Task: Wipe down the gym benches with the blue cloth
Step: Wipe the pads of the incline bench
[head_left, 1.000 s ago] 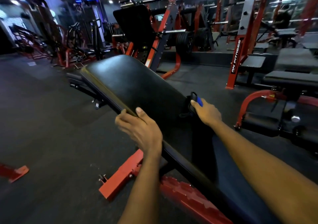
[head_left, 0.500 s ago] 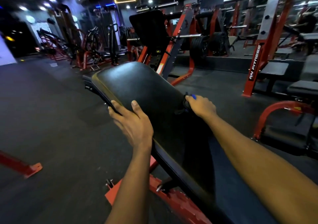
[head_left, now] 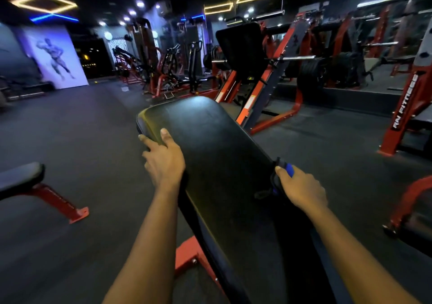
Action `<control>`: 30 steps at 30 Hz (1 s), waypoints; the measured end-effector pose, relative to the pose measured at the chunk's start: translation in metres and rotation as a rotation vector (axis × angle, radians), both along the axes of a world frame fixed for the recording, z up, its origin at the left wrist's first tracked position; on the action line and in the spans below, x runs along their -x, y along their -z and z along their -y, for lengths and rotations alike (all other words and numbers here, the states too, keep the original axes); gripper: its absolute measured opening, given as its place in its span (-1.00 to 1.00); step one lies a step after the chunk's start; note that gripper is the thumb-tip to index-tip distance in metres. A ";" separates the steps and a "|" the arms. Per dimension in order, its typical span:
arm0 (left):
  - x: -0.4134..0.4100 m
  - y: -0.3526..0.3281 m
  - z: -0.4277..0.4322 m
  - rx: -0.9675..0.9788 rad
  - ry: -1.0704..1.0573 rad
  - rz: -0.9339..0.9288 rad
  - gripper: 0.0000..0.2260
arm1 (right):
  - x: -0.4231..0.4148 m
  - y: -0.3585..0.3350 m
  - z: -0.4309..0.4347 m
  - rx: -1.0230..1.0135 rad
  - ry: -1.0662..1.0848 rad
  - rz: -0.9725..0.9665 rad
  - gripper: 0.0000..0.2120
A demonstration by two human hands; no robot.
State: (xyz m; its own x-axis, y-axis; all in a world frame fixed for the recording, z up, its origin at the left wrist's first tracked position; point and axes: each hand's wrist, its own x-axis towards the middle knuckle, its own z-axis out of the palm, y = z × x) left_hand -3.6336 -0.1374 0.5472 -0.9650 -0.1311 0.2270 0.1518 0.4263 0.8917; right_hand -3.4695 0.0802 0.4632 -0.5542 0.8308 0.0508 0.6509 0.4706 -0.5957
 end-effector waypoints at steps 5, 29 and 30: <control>0.003 0.008 0.003 0.038 -0.023 -0.028 -0.35 | 0.082 -0.045 -0.003 -0.023 -0.110 -0.075 -0.48; 0.069 -0.018 0.010 0.049 0.053 -0.106 -0.30 | 0.178 -0.098 0.003 -0.092 -0.126 -0.108 -0.50; 0.070 -0.018 0.010 0.038 0.052 -0.103 -0.31 | 0.177 -0.096 0.002 -0.089 -0.132 -0.118 -0.51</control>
